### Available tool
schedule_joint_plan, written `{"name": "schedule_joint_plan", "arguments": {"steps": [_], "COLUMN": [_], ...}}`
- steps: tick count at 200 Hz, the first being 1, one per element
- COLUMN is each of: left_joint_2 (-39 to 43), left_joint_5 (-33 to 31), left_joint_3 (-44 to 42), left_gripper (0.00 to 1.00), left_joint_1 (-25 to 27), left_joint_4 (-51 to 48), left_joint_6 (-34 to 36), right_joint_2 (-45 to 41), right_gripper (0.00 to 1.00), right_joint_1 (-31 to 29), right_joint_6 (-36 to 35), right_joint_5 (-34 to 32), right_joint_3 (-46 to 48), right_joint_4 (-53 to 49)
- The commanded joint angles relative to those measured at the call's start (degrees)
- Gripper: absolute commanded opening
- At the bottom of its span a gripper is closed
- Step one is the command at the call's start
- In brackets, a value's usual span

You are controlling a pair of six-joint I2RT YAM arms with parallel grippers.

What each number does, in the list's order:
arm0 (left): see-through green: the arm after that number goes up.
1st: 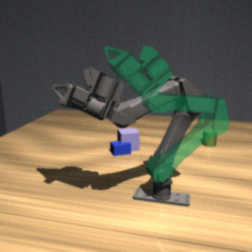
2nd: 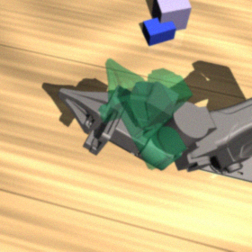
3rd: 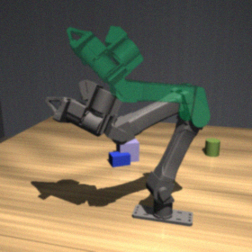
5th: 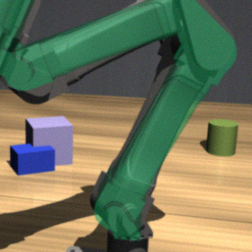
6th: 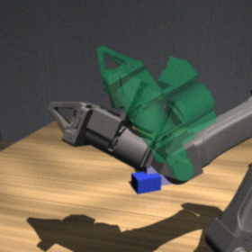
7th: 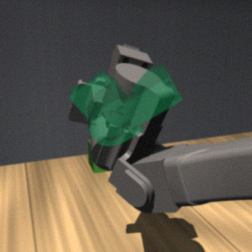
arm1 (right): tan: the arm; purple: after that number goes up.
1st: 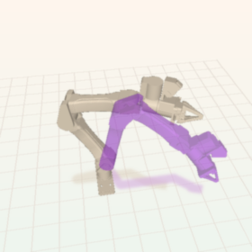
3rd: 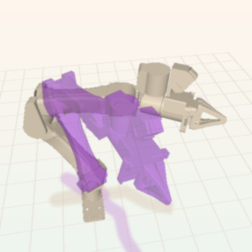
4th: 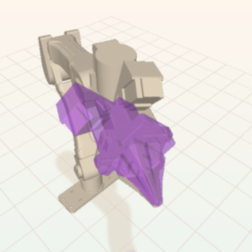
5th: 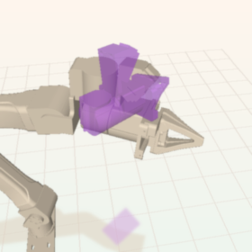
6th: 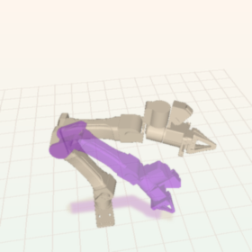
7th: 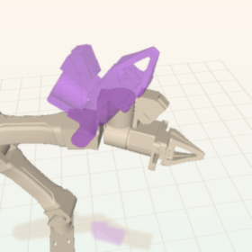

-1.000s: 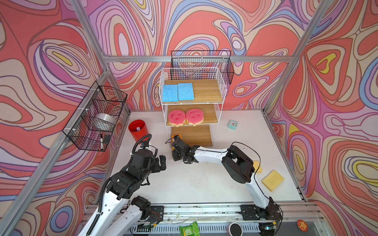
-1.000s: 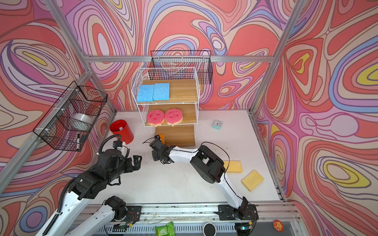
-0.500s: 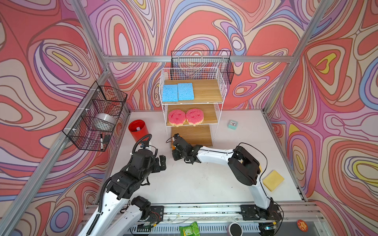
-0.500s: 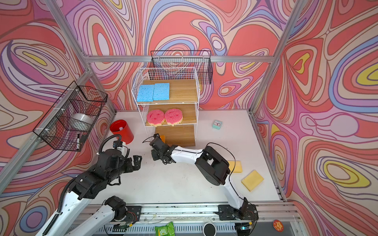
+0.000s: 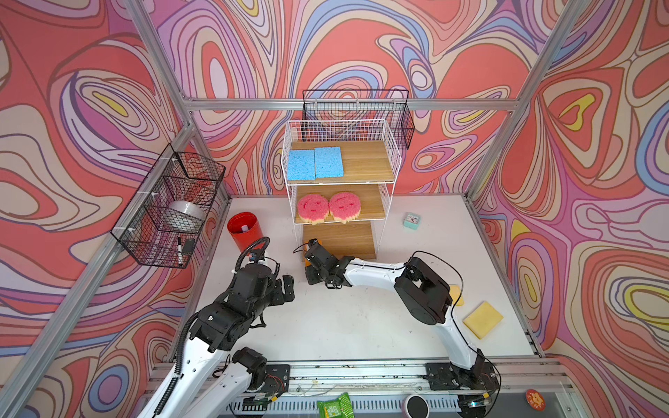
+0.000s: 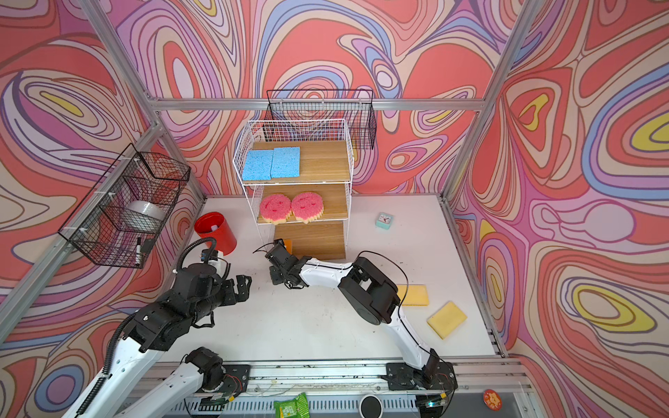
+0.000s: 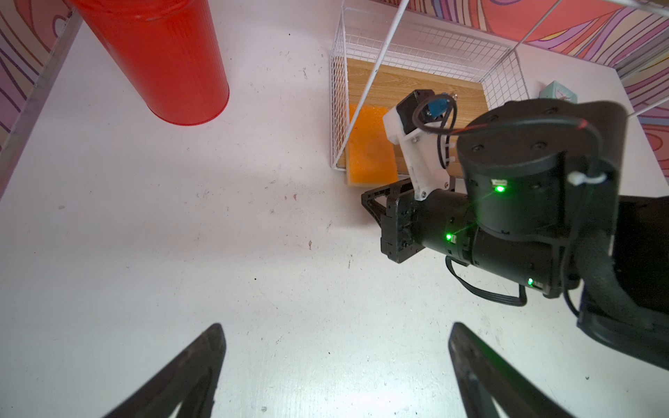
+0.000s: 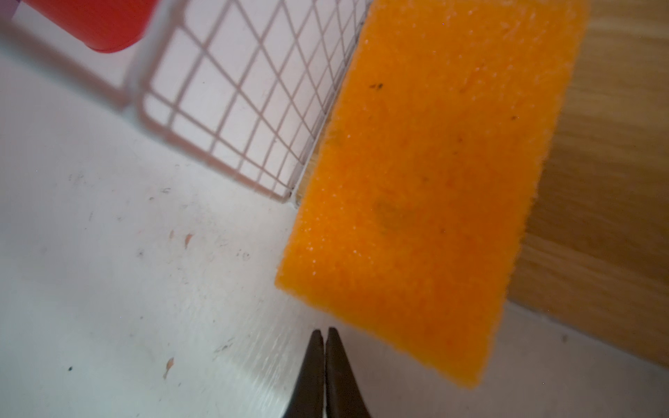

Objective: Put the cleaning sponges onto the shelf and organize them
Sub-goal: 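Lower the orange sponge onto the bottom shelf and open the right gripper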

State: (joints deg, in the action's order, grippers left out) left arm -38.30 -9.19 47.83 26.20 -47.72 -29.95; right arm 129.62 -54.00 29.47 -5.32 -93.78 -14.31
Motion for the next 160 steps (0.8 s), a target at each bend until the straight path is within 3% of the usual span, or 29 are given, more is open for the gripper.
{"name": "schedule_joint_plan", "arguments": {"steps": [1, 88, 152, 160], "left_joint_2": [0.0, 0.3, 0.3, 0.2], "left_joint_5": [-0.1, 0.0, 0.6, 1.2], "left_joint_3": [-0.8, -0.8, -0.8, -0.8], "left_gripper": [0.97, 0.97, 0.98, 0.98], "left_joint_1": [-0.3, -0.3, -0.2, -0.3], "left_joint_4": [1.0, 1.0, 1.1, 1.2], "left_joint_6": [0.9, 1.0, 1.2, 1.5], "right_joint_2": [2.1, 4.9, 3.0, 2.6], "right_gripper": [0.00, 0.00, 0.00, 0.04], "right_joint_1": [0.4, 1.8, 1.8, 1.8], "right_joint_6": [0.7, 0.9, 1.1, 1.1], "right_joint_5": [-0.6, -1.4, -0.7, -0.3], "right_joint_3": [-2.8, -7.0, -4.0, -3.4], "right_joint_4": [-1.0, -2.3, -1.2, -0.8]}}
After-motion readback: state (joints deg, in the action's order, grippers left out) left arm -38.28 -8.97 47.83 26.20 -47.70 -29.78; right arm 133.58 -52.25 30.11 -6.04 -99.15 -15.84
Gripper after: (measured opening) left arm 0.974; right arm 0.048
